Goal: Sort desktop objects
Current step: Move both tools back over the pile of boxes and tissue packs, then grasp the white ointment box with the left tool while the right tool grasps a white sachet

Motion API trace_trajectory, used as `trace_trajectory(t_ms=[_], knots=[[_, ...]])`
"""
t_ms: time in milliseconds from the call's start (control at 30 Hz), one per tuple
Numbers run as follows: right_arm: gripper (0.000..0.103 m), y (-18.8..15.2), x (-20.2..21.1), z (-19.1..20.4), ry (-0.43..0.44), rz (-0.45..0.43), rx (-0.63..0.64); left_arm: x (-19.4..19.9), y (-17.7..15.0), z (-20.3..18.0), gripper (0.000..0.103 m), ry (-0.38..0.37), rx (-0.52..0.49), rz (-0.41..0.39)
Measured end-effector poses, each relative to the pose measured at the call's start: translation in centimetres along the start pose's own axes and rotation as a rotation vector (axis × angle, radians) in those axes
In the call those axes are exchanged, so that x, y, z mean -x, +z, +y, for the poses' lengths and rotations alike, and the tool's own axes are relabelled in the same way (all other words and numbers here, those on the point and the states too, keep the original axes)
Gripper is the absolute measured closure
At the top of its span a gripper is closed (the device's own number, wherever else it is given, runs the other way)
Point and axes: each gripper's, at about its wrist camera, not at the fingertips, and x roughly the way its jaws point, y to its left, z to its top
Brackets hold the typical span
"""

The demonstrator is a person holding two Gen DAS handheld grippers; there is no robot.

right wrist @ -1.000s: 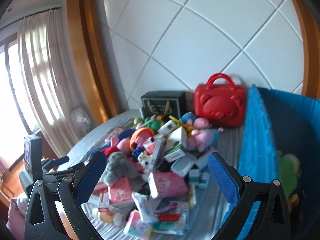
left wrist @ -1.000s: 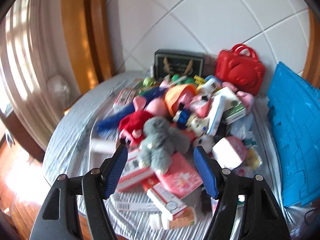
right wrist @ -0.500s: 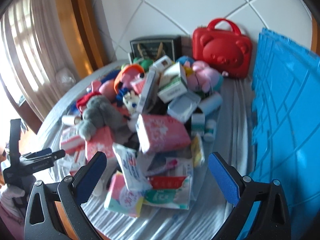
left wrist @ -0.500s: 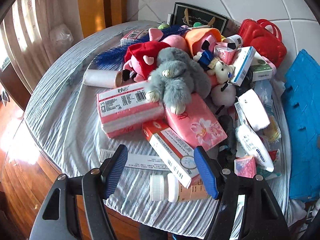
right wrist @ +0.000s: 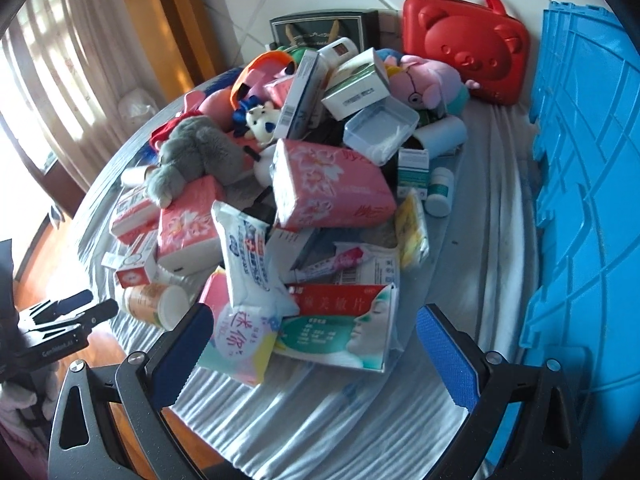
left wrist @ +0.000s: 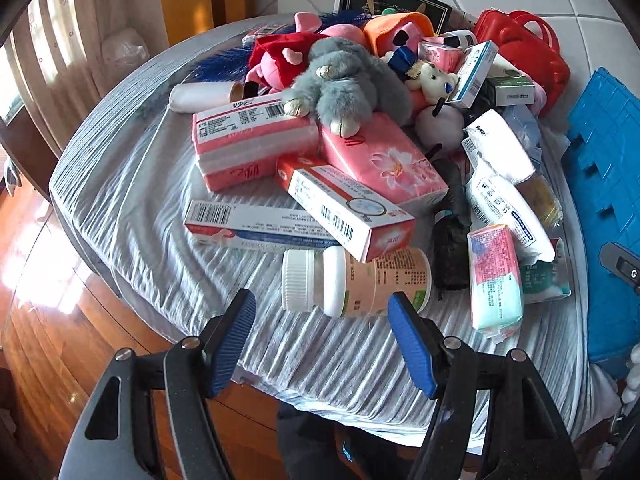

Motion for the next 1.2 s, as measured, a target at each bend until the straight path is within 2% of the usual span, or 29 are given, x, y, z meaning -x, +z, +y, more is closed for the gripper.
trace_trajectory(t_ms=[100, 233, 333, 433, 567, 733, 800, 833, 1067, 1133, 1167, 1200], knots=[[0.000, -0.2, -0.3, 0.2, 0.008, 0.011, 0.017, 0.2, -0.4, 0.1, 0.035, -0.001, 0.024, -0.004], [0.000, -0.1, -0.6, 0.3, 0.020, 0.016, 0.025, 0.8, -0.1, -0.9, 0.035, -0.012, 0.006, -0.018], [0.000, 0.2, -0.6, 0.5, 0.016, 0.012, 0.031, 1.1, 1.5, -1.6, 0.035, -0.025, 0.019, -0.041], [0.000, 0.3, -0.7, 0.5, 0.016, 0.014, 0.027, 0.5, 4.1, -1.5, 0.035, -0.038, 0.078, -0.051], [0.000, 0.3, -0.9, 0.5, 0.000, 0.016, 0.017, -1.8, 6.8, -2.1, 0.035, 0.009, 0.095, 0.012], [0.000, 0.8, -1.6, 0.6, -0.015, 0.020, 0.004, -5.1, 7.6, -3.1, 0.035, 0.056, 0.059, 0.109], [0.000, 1.2, -2.1, 1.1, -0.013, 0.024, 0.010, -6.3, 7.5, -3.1, 0.035, 0.050, 0.053, 0.150], [0.000, 1.5, -2.5, 1.4, -0.013, 0.027, 0.015, -6.7, 7.5, -2.9, 0.040, 0.045, 0.050, 0.161], [0.000, 3.4, -6.6, 4.6, 0.004, 0.083, 0.091, -7.3, 7.7, -2.2, 0.041, 0.012, 0.045, 0.172], [0.008, 3.6, -7.9, 5.1, -0.008, 0.102, 0.110, -7.1, 7.6, -2.0, 0.044, 0.001, 0.035, 0.166], [0.027, 3.7, -8.5, 5.3, -0.018, 0.114, 0.116, -7.0, 7.5, -1.7, 0.047, -0.008, 0.036, 0.161], [0.052, 3.8, -9.2, 5.4, -0.022, 0.129, 0.118, -6.9, 7.5, -1.5, 0.049, -0.011, 0.037, 0.156]])
